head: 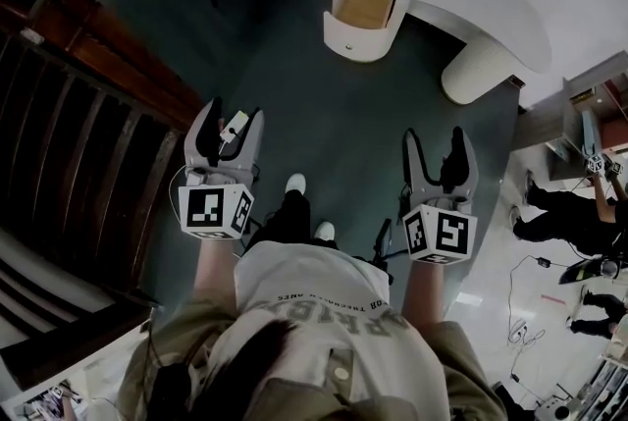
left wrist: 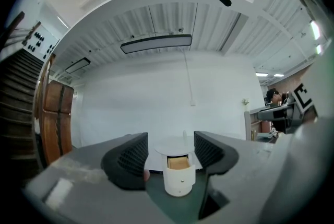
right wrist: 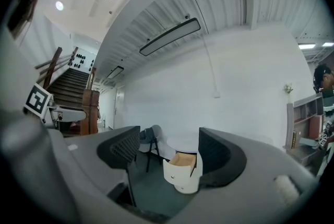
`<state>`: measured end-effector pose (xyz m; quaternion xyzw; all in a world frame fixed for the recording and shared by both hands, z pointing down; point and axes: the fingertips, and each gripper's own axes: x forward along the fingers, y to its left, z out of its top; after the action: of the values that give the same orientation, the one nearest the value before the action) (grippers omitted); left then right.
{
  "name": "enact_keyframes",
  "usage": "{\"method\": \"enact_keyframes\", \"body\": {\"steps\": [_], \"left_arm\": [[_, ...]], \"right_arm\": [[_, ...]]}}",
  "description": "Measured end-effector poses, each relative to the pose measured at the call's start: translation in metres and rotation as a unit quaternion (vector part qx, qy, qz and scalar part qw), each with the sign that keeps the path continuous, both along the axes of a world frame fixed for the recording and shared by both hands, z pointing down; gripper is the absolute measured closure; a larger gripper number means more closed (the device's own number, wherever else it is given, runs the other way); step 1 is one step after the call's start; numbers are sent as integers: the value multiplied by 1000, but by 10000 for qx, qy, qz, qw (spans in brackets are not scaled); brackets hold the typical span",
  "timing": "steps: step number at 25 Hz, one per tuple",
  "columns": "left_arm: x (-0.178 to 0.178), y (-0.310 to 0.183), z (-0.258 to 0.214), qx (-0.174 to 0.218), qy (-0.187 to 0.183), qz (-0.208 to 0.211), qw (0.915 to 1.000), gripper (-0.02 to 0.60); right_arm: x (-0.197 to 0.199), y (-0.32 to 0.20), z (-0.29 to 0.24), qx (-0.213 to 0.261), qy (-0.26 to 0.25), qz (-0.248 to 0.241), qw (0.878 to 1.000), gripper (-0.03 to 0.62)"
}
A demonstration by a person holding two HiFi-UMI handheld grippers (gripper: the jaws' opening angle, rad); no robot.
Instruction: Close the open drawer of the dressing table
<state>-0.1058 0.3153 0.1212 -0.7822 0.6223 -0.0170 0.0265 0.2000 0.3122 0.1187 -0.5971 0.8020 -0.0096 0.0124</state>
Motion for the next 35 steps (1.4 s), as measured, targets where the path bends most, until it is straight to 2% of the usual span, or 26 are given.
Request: {"method": "enact_keyframes", "body": {"steps": [6,22,30,35], "left_arm": [[-17,-41,11,-77,15,55,10000,293],[-68,-219,4,29,84,560,9984,293],[-74,-279,21,-40,128,902,9958,293],[-51,-303,41,-324,51,1016,9943,293]], "right_arm": [[-18,-34,15,-149,41,42,9999,252],[-71,-185,14,-40,95,553,9984,252],[-82,-236,28,-29,117,849,9963,252],[-64,-264,43,-177,64,855,9962,252]]}}
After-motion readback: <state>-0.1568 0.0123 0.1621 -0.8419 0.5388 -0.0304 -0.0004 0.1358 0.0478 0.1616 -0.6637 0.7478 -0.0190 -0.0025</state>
